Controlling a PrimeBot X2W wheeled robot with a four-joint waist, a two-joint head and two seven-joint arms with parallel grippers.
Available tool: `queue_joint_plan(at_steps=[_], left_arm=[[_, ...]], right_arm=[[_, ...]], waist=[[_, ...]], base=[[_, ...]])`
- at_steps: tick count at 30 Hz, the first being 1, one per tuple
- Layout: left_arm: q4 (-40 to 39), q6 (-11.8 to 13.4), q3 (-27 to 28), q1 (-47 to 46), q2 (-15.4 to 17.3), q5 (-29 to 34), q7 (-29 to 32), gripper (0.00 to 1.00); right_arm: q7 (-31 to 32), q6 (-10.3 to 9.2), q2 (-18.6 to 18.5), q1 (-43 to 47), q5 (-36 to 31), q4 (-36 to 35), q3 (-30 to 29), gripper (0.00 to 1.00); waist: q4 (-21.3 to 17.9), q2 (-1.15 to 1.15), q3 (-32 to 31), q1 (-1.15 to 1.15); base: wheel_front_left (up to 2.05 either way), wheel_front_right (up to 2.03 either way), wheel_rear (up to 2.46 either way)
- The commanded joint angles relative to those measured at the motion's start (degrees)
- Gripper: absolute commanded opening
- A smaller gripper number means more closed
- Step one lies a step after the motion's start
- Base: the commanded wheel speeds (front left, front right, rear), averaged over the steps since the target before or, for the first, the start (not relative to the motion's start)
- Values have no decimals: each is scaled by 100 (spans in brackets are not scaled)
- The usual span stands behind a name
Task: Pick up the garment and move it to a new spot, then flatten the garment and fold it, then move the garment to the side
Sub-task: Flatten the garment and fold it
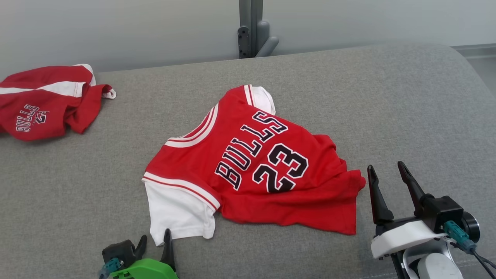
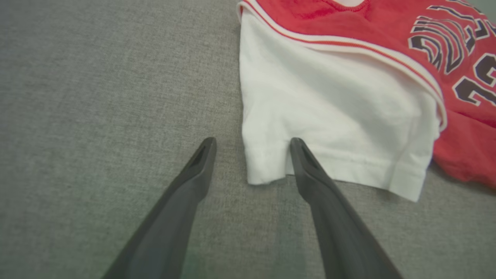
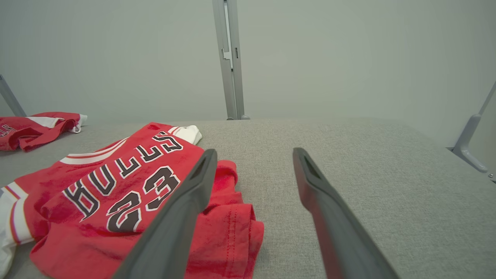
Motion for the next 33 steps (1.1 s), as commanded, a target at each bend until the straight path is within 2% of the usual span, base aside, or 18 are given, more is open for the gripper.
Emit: queue_joint_plan(at_steps=[1, 2, 4, 5, 6, 7, 10, 19, 28, 30, 31, 32, 33], left_arm=[[124, -7, -20, -149, 16, -95, -13, 68], [202, -22, -39, -191, 16, -120, -16, 56], [342, -49, -88, -265, 14, -168, -20, 40], [387, -57, -114, -299, 13, -195, -31, 29], [426, -76, -142, -331, 12, -217, -55, 8], [459, -93, -170, -362, 12, -238, -80, 0], [464, -136, -222, -453, 11, -295, -174, 0], [-2, -32, -81, -369, 19, -163, -298, 0], [-312, -19, -48, -172, 17, -73, -298, 0], [-345, -10, -53, -145, 18, -69, -299, 0], [-363, -3, -48, -139, 18, -64, -299, 0], [-386, -7, -41, -136, 17, -57, -299, 0], [-412, -2, -34, -129, 17, -50, -299, 0]], right_arm=[[-13, -10, -8, -24, -67, 49, -2, 100], [-13, -10, -7, -9, -78, 94, 5, 100], [-14, -10, -7, 51, -83, 214, 43, 100], [-13, -10, -7, 95, -75, 315, 73, 100], [-13, -10, -6, 127, -62, 429, 119, 100], [-14, -10, -6, 151, -23, 554, 169, 100], [-14, -10, -10, 190, 120, 935, 285, 100], [-13, -10, -9, -64, 875, 2049, 578, 100], [1, -10, -8, -288, 1121, 2751, 742, 100], [8, -7, -2, -340, 1178, 2985, 847, 81], [17, -5, 14, -365, 1235, 3080, 915, 67], [32, -4, 19, -391, 1280, 3171, 983, 42], [38, -4, 21, -418, 1324, 3254, 1034, 31]], waist=[[-67, 38, 82, 0], [-81, 38, 103, 0], [-96, 38, 135, 0], [-100, 38, 149, 0], [-103, 38, 162, 0], [-103, 38, 172, 0], [-91, 38, 198, 0], [110, 38, 245, 0], [285, 38, 263, 0], [314, 38, 264, 0], [324, 38, 264, 0], [330, 38, 267, 0], [334, 38, 266, 0]], base=[[0, 0, 0], [0, 0, 0], [0, 0, 0], [0, 0, 0], [0, 0, 0], [0, 0, 0], [0, 0, 0], [0, 0, 0], [0, 0, 0], [0, 0, 0], [0, 0, 0], [0, 0, 0], [0, 0, 0]])
